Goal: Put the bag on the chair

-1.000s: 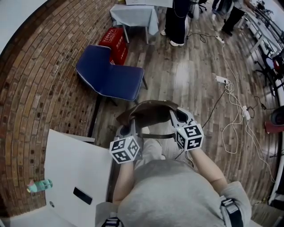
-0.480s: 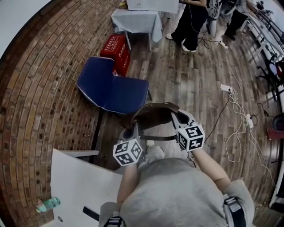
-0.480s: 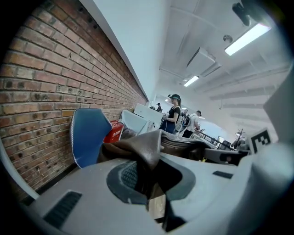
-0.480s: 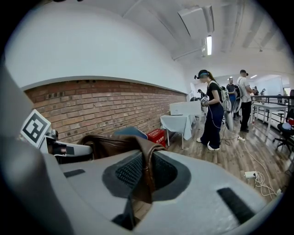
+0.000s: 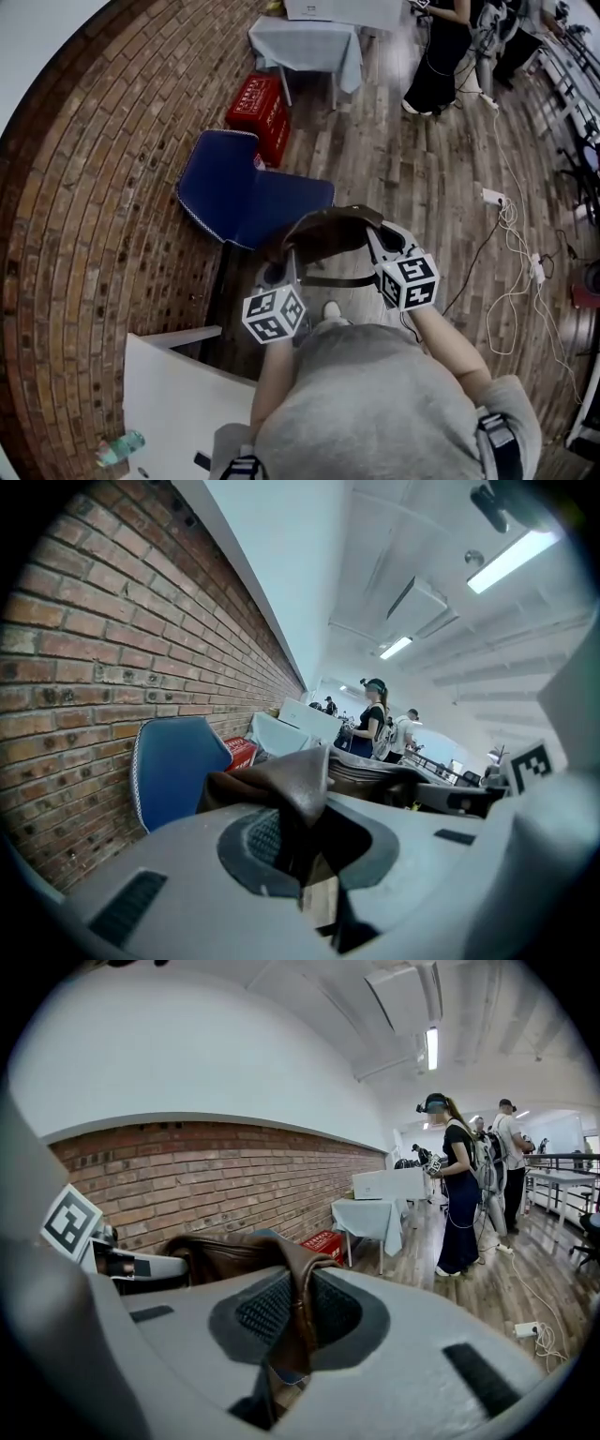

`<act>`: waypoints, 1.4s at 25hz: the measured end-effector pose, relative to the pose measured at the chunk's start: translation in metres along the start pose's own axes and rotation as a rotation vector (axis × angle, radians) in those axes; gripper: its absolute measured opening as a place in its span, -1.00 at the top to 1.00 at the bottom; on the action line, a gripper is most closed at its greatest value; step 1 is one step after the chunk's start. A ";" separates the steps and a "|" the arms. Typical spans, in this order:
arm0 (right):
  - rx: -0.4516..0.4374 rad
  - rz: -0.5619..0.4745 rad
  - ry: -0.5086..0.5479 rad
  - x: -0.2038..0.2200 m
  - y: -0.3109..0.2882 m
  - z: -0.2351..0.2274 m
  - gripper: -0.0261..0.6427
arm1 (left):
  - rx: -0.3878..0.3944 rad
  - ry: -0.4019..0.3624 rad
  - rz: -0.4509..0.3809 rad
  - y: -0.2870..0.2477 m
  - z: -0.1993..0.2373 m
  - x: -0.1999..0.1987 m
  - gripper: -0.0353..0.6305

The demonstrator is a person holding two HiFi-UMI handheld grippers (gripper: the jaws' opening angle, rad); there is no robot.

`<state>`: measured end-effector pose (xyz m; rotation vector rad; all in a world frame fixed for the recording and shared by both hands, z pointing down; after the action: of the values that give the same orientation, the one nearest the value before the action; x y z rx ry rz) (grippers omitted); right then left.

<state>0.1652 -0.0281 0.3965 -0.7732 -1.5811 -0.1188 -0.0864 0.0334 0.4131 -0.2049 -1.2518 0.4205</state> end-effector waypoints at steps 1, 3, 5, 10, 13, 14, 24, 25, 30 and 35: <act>-0.003 0.000 0.001 -0.002 -0.008 0.001 0.82 | -0.002 0.000 -0.002 -0.005 0.005 -0.003 0.80; -0.009 0.000 0.003 -0.006 -0.023 0.003 0.82 | -0.006 0.000 -0.005 -0.012 0.015 -0.009 0.80; -0.015 0.000 0.005 -0.009 -0.036 0.005 0.82 | -0.010 0.000 -0.007 -0.019 0.025 -0.014 0.80; -0.023 0.012 0.009 -0.014 -0.066 0.009 0.82 | -0.021 0.006 -0.001 -0.035 0.046 -0.021 0.80; -0.032 0.027 0.017 -0.016 -0.082 0.012 0.82 | -0.031 0.011 0.004 -0.042 0.056 -0.024 0.80; -0.037 0.030 0.021 -0.017 -0.087 0.013 0.82 | -0.037 0.013 0.004 -0.044 0.060 -0.025 0.80; -0.137 0.081 0.056 -0.021 -0.155 0.011 0.82 | -0.144 0.074 -0.009 -0.071 0.091 -0.022 0.80; -0.150 0.089 0.060 -0.021 -0.164 0.010 0.82 | -0.155 0.082 -0.010 -0.075 0.094 -0.021 0.80; -0.219 0.128 0.082 -0.020 -0.213 0.004 0.82 | -0.226 0.124 -0.020 -0.100 0.114 -0.016 0.80; -0.283 0.171 0.114 -0.020 -0.265 -0.003 0.82 | -0.290 0.165 -0.034 -0.129 0.133 -0.009 0.80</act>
<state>0.0249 -0.2407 0.4733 -1.0996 -1.4001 -0.2606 -0.1891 -0.0975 0.4949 -0.4552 -1.1485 0.1867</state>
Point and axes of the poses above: the fingertips, and each gripper's own axes: y backward along the fingers, z to its left, x out of its underside, the point moved 10 cm from there along y, backward along the fingers, and after that the axes turned 3 degrees about -y, right-handed, at the moved point
